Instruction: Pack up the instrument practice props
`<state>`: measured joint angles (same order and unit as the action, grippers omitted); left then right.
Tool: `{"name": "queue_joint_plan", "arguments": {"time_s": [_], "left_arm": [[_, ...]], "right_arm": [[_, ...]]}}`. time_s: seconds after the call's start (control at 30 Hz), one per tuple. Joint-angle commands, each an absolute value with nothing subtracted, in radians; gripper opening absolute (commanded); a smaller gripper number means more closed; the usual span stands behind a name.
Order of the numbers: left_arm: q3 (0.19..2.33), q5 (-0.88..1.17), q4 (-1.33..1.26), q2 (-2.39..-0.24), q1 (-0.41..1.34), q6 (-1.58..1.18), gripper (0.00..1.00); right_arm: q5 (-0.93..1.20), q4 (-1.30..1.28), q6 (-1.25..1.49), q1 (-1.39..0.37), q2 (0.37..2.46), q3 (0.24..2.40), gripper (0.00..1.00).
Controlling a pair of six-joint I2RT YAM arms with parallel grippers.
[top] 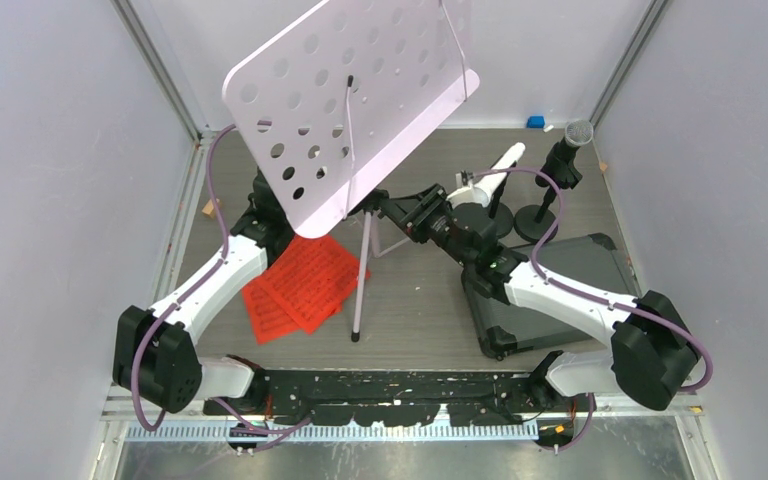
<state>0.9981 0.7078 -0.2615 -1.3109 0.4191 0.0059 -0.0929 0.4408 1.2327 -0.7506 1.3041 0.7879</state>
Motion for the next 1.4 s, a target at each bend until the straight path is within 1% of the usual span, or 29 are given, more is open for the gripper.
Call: {"name": "queue_joint_plan", "arguments": {"time_s": [0.0,0.17,0.23,0.27,0.33,0.43,0.53,0.6,0.67,0.77,0.87,0.9,0.97,1.17,1.27,1.37], "left_arm": [[0.986,0.691,-0.164,-1.308,0.423,0.030,0.00],[0.994,0.682,-0.143,-1.314,0.425,0.041,0.00],[0.994,0.684,-0.143,-1.316,0.427,0.041,0.00],[0.994,0.684,-0.143,-1.317,0.429,0.042,0.00],[0.995,0.684,-0.140,-1.319,0.430,0.041,0.00],[1.000,0.679,-0.126,-1.319,0.432,0.051,0.00],[1.003,0.669,-0.111,-1.319,0.433,0.058,0.00],[1.006,0.669,-0.108,-1.318,0.433,0.061,0.00],[1.005,0.668,-0.107,-1.316,0.434,0.061,0.00],[1.006,0.667,-0.102,-1.315,0.434,0.066,0.00],[1.005,0.668,-0.094,-1.311,0.435,0.072,0.00],[1.003,0.667,-0.094,-1.310,0.437,0.075,0.00],[1.001,0.664,-0.091,-1.306,0.440,0.080,0.00],[0.997,0.658,-0.088,-1.303,0.443,0.087,0.00],[0.998,0.661,-0.089,-1.306,0.444,0.087,0.00],[1.000,0.667,-0.089,-1.313,0.445,0.085,0.00]], "right_arm": [[-0.088,0.500,1.240,-0.765,1.302,0.780,0.39],[-0.090,0.497,1.233,-0.765,1.294,0.771,0.31],[-0.091,0.496,1.223,-0.767,1.293,0.771,0.25],[-0.091,0.493,1.217,-0.766,1.294,0.775,0.21],[-0.090,0.473,1.187,-0.766,1.295,0.786,0.17],[-0.090,0.460,1.064,-0.779,1.293,0.797,0.16],[-0.122,0.412,0.935,-0.792,1.287,0.814,0.12],[-0.112,0.425,0.805,-0.802,1.286,0.811,0.12],[-0.098,0.491,0.605,-0.816,1.280,0.782,0.12],[-0.091,0.540,0.425,-0.831,1.272,0.754,0.12],[-0.049,0.447,0.185,-0.834,1.279,0.798,0.14],[-0.004,0.399,0.132,-0.835,1.287,0.823,0.14],[0.021,0.321,0.009,-0.840,1.293,0.862,0.15],[0.009,0.129,-0.350,-0.844,1.280,0.935,0.14],[0.005,0.076,-0.496,-0.851,1.259,0.937,0.14],[-0.014,0.094,-0.637,-0.862,1.235,0.913,0.16]]}}
